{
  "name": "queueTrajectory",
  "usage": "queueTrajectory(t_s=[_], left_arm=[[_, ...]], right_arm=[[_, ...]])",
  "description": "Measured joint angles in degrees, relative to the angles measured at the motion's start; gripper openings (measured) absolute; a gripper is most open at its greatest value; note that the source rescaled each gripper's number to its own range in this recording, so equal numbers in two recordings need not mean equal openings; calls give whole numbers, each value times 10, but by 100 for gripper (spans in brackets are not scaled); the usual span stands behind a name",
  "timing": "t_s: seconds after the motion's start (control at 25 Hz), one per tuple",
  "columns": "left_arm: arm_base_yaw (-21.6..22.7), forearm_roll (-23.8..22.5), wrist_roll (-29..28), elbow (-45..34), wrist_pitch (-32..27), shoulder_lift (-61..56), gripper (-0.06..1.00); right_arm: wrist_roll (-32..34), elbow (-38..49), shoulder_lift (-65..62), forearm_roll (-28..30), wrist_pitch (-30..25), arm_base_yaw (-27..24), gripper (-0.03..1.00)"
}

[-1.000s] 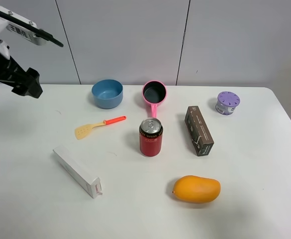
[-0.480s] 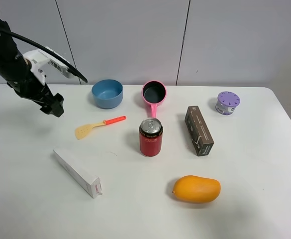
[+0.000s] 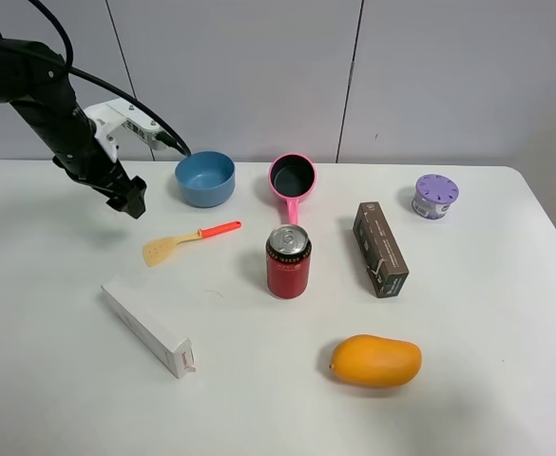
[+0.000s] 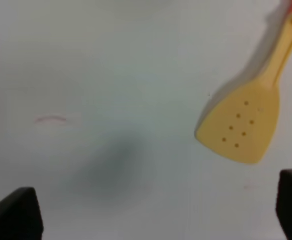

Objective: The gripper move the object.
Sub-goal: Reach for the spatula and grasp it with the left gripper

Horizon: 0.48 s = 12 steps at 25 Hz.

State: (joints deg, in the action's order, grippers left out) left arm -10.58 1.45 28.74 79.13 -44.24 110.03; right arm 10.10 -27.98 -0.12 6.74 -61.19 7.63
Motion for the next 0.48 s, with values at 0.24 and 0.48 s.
queueTrajectory(t_s=[0.24, 0.48], left_arm=[[-23, 10, 56, 31, -1, 26, 96], [-35, 31, 129, 37, 2, 72, 96]], right_arm=[[0, 0, 0, 0, 0, 0, 100], [0, 0, 0, 0, 0, 0, 100]])
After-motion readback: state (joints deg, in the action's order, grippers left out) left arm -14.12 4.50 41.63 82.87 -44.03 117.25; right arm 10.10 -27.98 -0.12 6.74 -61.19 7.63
